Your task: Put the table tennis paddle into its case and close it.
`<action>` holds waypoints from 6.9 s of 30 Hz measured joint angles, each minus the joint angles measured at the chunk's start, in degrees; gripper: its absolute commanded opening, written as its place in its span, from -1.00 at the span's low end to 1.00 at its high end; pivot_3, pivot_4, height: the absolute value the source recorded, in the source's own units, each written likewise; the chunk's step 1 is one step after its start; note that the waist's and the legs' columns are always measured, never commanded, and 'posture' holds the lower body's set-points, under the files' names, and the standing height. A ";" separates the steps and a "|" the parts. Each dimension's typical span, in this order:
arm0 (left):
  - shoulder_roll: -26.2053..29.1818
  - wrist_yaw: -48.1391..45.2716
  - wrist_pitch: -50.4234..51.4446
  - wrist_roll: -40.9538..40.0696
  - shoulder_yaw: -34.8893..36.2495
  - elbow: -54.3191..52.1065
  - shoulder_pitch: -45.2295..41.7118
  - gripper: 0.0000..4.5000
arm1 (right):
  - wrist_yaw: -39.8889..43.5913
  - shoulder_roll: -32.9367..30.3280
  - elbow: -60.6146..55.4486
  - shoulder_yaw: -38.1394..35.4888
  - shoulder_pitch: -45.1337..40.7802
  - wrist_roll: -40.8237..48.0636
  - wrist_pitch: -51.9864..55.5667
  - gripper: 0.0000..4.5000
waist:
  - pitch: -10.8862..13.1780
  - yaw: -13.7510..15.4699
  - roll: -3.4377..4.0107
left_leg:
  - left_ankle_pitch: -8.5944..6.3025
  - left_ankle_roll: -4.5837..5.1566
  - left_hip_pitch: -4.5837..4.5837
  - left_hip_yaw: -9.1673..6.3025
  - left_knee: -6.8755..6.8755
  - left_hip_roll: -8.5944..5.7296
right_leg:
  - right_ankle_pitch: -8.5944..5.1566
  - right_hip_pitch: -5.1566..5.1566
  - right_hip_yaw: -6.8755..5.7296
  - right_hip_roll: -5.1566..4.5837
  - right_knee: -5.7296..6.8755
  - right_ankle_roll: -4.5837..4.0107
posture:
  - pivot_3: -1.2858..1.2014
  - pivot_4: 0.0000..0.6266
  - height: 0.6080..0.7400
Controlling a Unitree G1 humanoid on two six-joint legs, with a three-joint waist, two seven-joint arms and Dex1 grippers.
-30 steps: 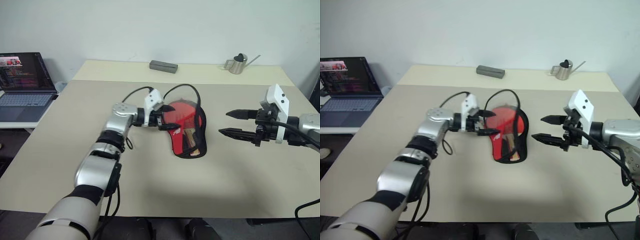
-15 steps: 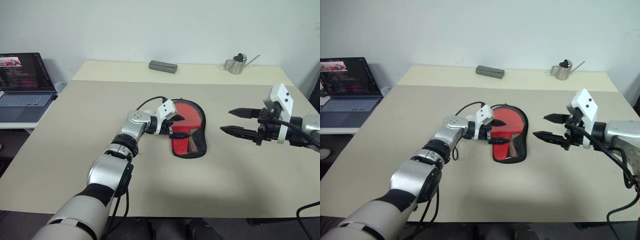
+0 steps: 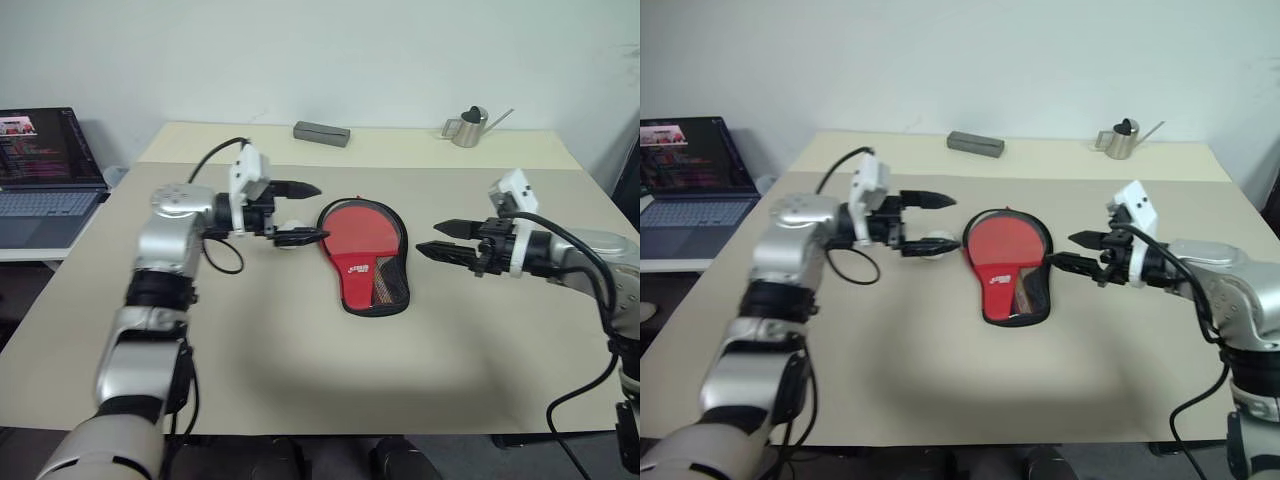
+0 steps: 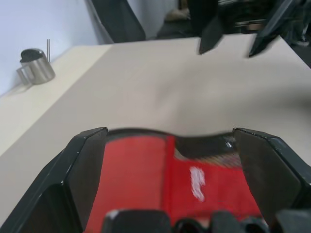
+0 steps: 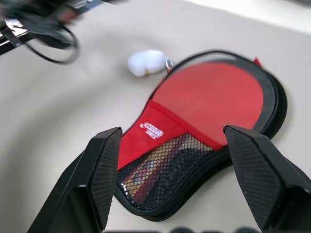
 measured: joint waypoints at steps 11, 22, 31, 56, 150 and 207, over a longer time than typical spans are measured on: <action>5.25 4.67 8.76 -5.03 2.04 -15.61 9.09 1.00 | -10.27 13.85 23.18 5.28 -9.16 -12.86 -3.45 0.99 | 0.00 0.09 0.00 | 0.00 0.00 0.00 -0.03 0.00 -0.02 | 0.00 -0.01 -0.01 -0.03 -0.01 -0.01 | 0.03 -0.52 1.00; 6.72 5.70 9.76 -6.10 2.07 -16.12 9.37 1.00 | -12.63 19.70 34.63 3.70 -10.94 -17.35 -3.84 0.99 | 0.00 -0.04 0.01 | 0.00 0.00 0.01 0.01 -0.01 0.00 | 0.00 -0.03 0.01 -0.02 0.02 -0.01 | 0.03 -0.52 1.00; 6.72 5.63 9.59 -6.06 1.91 -15.49 9.12 1.00 | -12.05 21.41 34.00 -0.07 -11.04 -14.85 2.91 0.99 | 0.00 -0.04 0.02 | -0.01 0.00 0.01 0.02 -0.01 -0.01 | 0.00 -0.02 0.00 -0.02 0.01 -0.01 | 0.03 -0.52 1.00; 6.81 5.28 8.06 -5.83 0.42 -14.58 8.52 1.00 | -13.92 24.42 34.52 -1.84 -11.42 -15.48 3.54 -0.99 | 0.00 -0.05 0.02 | -0.01 0.01 0.00 0.04 -0.03 -0.02 | 0.00 -0.04 0.02 -0.03 0.01 -0.01 | 0.03 -0.52 1.00; 9.65 -6.47 11.11 -13.96 -13.70 -32.62 19.50 1.00 | -34.40 -14.80 -20.47 -13.09 45.03 50.22 2.40 -0.27 | -0.13 0.48 -0.06 | -0.03 0.04 -0.03 -0.78 -0.11 -0.01 | -0.02 0.63 -0.40 -0.02 -0.84 0.00 | 0.03 -0.52 1.00; 10.96 16.29 17.19 -10.28 0.07 -24.83 20.51 1.00 | 12.72 12.42 10.08 18.71 14.65 -24.81 -43.54 0.98 | -0.13 1.36 -0.03 | -0.02 0.02 0.04 -0.58 -0.02 -0.06 | 0.01 0.42 -0.49 0.00 -0.42 -0.01 | 0.03 -0.52 1.00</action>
